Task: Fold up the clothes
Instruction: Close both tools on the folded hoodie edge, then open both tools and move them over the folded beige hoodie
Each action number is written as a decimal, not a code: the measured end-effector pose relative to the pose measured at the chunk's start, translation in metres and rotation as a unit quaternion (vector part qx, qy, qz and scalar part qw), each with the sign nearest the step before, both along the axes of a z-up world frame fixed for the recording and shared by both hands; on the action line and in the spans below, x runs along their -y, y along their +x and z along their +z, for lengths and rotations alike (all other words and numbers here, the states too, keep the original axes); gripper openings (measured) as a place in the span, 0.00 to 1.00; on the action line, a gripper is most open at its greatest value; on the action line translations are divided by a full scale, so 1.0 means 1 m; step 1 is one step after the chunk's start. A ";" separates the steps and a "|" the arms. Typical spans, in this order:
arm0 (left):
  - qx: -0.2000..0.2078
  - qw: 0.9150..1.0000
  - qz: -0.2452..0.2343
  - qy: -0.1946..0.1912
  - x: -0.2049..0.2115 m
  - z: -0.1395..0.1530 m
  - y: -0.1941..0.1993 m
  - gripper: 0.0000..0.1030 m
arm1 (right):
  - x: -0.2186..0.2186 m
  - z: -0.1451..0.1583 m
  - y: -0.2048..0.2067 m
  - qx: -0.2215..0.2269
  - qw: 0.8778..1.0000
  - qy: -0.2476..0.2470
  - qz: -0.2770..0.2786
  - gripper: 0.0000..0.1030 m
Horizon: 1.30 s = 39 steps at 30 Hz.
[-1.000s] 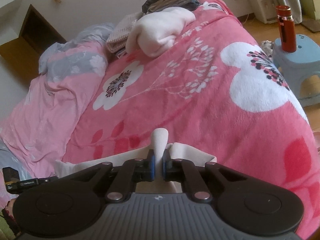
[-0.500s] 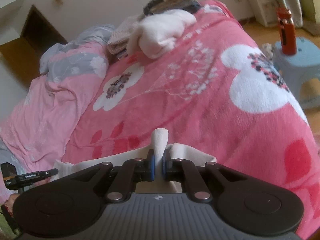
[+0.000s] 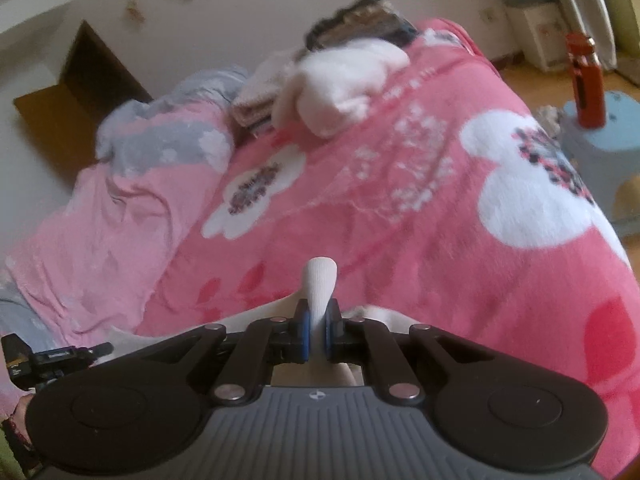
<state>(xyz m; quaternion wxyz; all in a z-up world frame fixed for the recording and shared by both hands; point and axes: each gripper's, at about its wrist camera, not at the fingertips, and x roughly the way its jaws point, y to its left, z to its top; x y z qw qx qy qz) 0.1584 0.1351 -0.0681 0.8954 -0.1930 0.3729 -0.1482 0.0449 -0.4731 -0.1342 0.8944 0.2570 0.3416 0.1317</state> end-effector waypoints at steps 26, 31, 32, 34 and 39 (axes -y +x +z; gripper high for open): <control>-0.060 0.994 -0.060 0.074 0.041 0.003 -0.016 0.42 | -0.064 0.013 0.012 -0.077 0.963 -0.246 0.072 0.11; -0.031 0.988 -0.105 0.109 0.032 0.044 -0.056 0.46 | -0.047 0.069 -0.036 -0.043 0.968 -0.224 0.103 0.12; -0.039 0.986 -0.115 0.116 0.031 0.044 -0.064 0.47 | -0.046 0.070 -0.048 -0.048 0.967 -0.219 0.121 0.12; -0.064 0.982 -0.127 0.125 0.032 0.033 -0.079 0.47 | -0.049 0.062 -0.067 -0.061 0.961 -0.229 0.145 0.12; -0.087 0.982 -0.101 0.135 0.024 -0.010 -0.095 0.47 | -0.040 -0.013 -0.081 -0.136 0.949 -0.263 0.107 0.07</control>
